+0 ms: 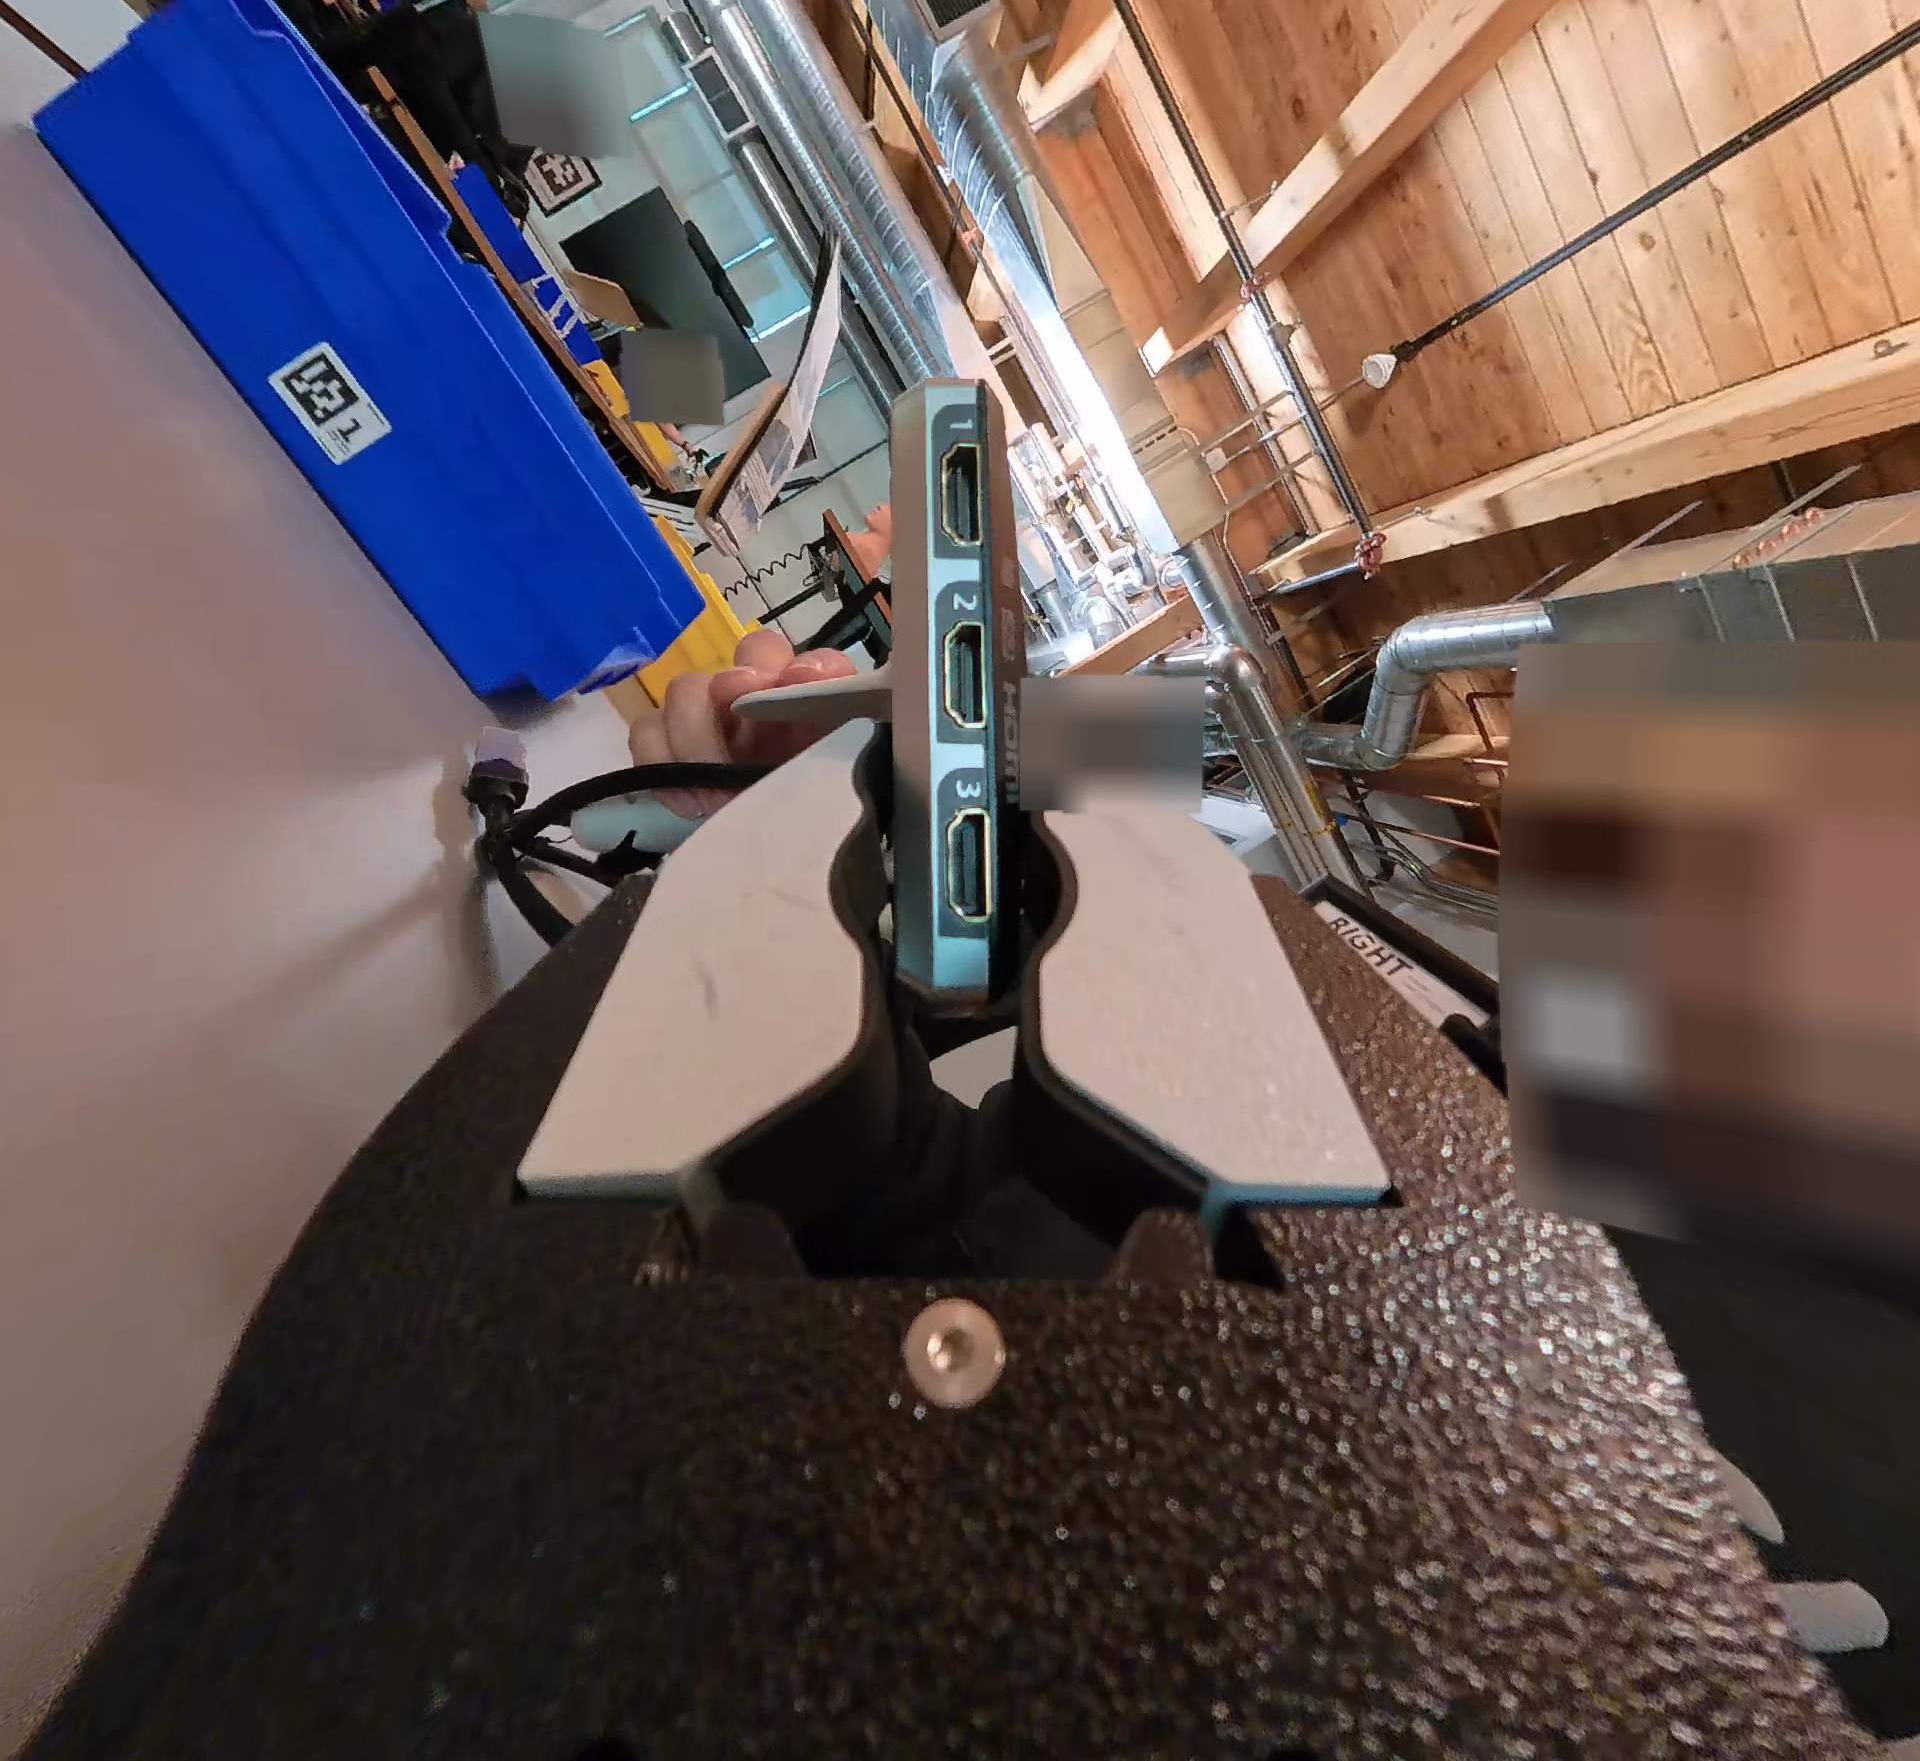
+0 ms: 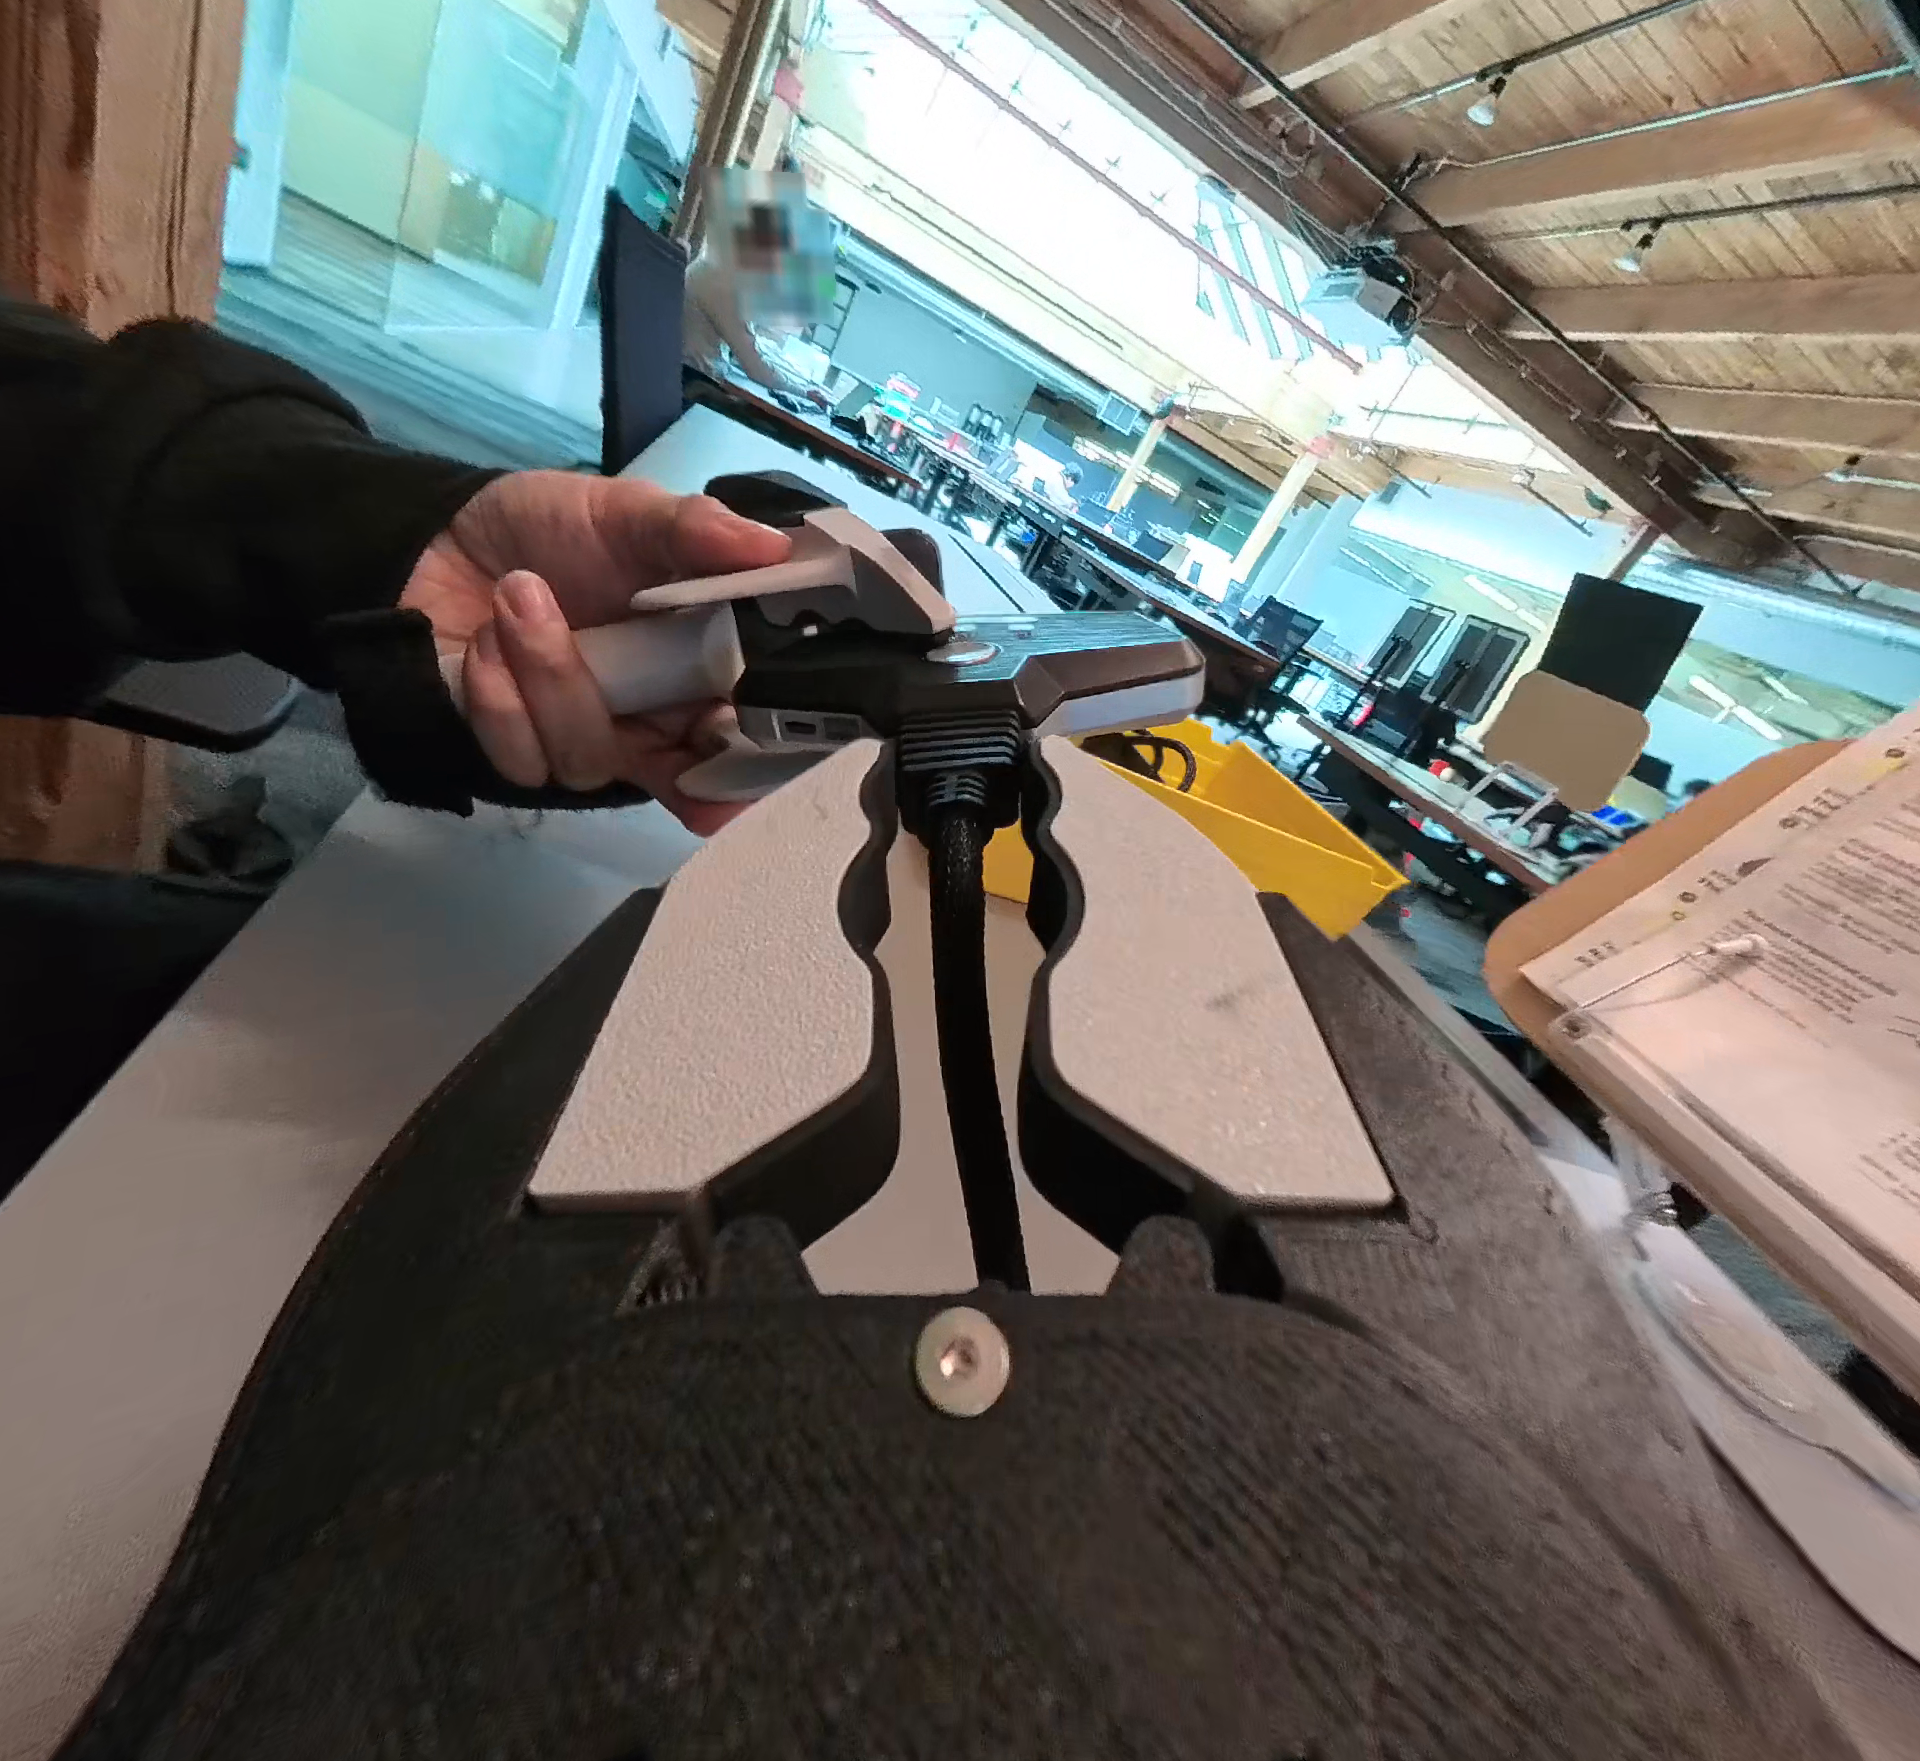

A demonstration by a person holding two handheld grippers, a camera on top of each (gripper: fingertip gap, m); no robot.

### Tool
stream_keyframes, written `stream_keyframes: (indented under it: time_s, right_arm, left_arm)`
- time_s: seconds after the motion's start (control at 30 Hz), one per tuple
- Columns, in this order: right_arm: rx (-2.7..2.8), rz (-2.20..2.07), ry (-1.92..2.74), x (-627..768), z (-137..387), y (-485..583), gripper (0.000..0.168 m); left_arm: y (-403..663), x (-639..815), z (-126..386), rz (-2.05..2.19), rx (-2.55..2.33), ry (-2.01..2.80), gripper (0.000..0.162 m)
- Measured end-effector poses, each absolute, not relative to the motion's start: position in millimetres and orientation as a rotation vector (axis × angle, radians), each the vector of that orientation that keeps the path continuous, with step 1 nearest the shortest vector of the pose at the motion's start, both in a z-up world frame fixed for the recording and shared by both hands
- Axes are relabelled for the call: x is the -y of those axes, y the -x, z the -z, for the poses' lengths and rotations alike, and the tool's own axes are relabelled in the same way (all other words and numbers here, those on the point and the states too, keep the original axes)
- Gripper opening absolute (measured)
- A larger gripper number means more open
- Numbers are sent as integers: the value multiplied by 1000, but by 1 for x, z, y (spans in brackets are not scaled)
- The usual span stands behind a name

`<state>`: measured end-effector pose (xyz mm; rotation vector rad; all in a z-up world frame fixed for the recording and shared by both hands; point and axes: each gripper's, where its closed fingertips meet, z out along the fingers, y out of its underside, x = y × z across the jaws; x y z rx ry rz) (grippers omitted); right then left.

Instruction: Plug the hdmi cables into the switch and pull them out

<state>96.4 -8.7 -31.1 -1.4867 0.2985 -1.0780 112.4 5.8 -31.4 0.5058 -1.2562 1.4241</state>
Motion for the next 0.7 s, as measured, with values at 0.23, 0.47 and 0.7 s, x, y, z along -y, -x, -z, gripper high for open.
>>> stream_keyframes:
  time_s: [0.23,0.47,0.7]
  right_arm:
    - [-360,1013,1375,18,28,-114,23]
    - [-390,1077,1441,22,30,-125,23]
    - [-522,957,1289,55,15,-136,23]
  left_arm:
    - [-128,7,30,-1430,1257,-543,21]
    - [-141,12,27,-1482,1350,-526,23]
    - [-185,4,8,-1937,1668,-455,37]
